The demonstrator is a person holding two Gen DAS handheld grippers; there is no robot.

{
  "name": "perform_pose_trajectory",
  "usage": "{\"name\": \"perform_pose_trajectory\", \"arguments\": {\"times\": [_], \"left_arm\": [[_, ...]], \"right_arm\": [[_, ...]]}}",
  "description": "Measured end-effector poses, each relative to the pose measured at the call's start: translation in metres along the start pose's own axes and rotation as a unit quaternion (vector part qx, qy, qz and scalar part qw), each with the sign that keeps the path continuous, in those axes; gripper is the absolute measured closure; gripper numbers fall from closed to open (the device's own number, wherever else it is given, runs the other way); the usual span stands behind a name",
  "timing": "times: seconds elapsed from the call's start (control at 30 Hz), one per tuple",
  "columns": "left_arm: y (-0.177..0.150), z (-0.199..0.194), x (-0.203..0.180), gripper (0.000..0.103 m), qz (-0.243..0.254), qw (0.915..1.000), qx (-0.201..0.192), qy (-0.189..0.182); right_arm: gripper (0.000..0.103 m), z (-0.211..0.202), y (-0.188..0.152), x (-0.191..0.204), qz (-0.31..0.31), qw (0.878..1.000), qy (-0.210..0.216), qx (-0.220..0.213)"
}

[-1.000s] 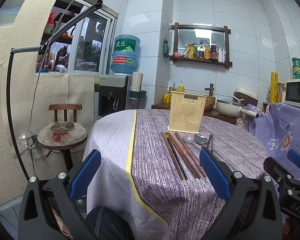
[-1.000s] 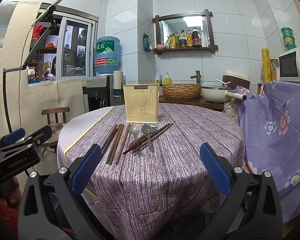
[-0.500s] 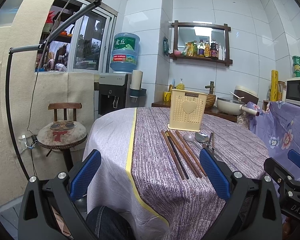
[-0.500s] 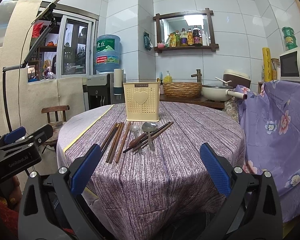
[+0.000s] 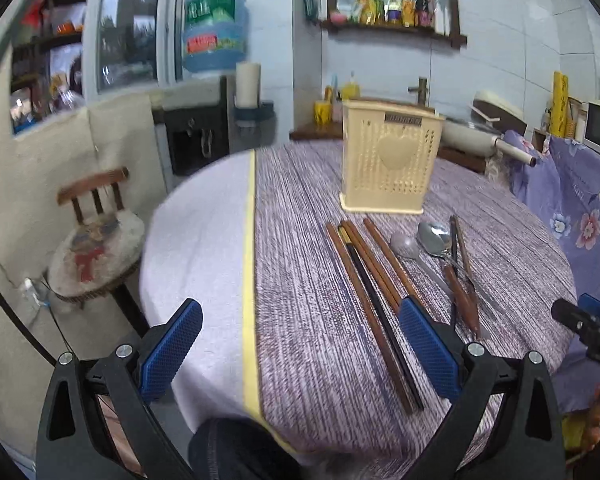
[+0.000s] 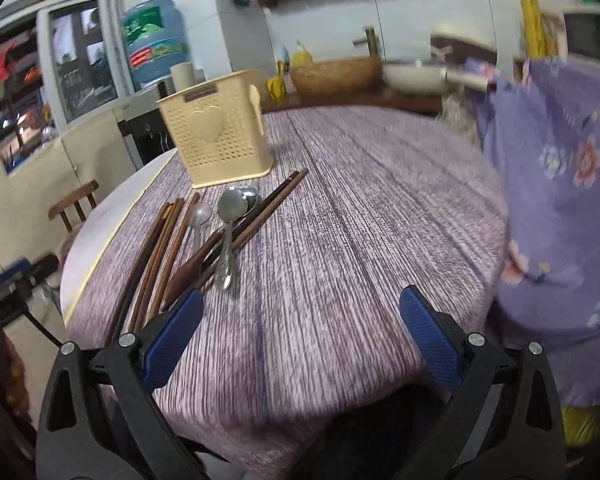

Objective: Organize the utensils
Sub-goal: 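Grasp a wooden chopstick with the right tool while the left tool grasps another chopstick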

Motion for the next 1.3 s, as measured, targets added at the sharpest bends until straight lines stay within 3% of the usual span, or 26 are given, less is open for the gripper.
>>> {"name": "perform_pose_trajectory", "arguments": {"times": [0.07,0.17,0.27,0.33,0.47,0.63,0.87,1.03,1.3], "left_arm": [[0.001,0.016,0.000,0.017,-0.011,0.9991,0.026,-0.030],[0.004,0.034,0.000,0.030,-0.011,0.9978,0.053,-0.038],[0.008,0.052,-0.005,0.042,-0.004,0.9960,0.074,-0.050],[0.010,0.065,-0.009,0.049,-0.001,0.9941,0.090,-0.060],[0.013,0.082,-0.012,0.059,-0.001,0.9909,0.117,-0.065],[0.016,0.094,-0.017,0.061,0.011,0.9888,0.134,-0.065],[0.015,0.105,-0.024,0.062,0.014,0.9860,0.150,-0.072],[0.016,0.114,-0.025,0.062,0.019,0.9861,0.153,-0.064],[0.021,0.127,-0.022,0.062,0.031,0.9829,0.172,-0.058]], "right_arm": [[0.010,0.013,0.012,0.001,0.002,1.000,0.004,0.016],[0.017,0.033,0.026,0.013,-0.018,0.999,0.008,0.042],[0.036,0.065,0.034,0.025,-0.041,0.996,0.008,0.081],[0.055,0.087,0.038,0.029,-0.029,0.993,0.012,0.116],[0.063,0.122,0.044,0.034,0.007,0.987,0.011,0.158],[0.072,0.147,0.049,0.039,0.008,0.984,-0.022,0.177],[0.076,0.153,0.054,0.039,-0.005,0.982,-0.046,0.183],[0.091,0.162,0.062,0.033,-0.008,0.980,-0.053,0.193],[0.092,0.172,0.071,0.027,-0.010,0.976,-0.058,0.211]]}}
Point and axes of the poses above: each gripper's, at about its wrist camera, not at the fingertips, and z roughly the way its jaws point, x to its left, y to its top, the point moved 10 cm from there along z, roughly the way its jaws point, and after that the axes turned 10 degrees about z, right-handed, at the moved point
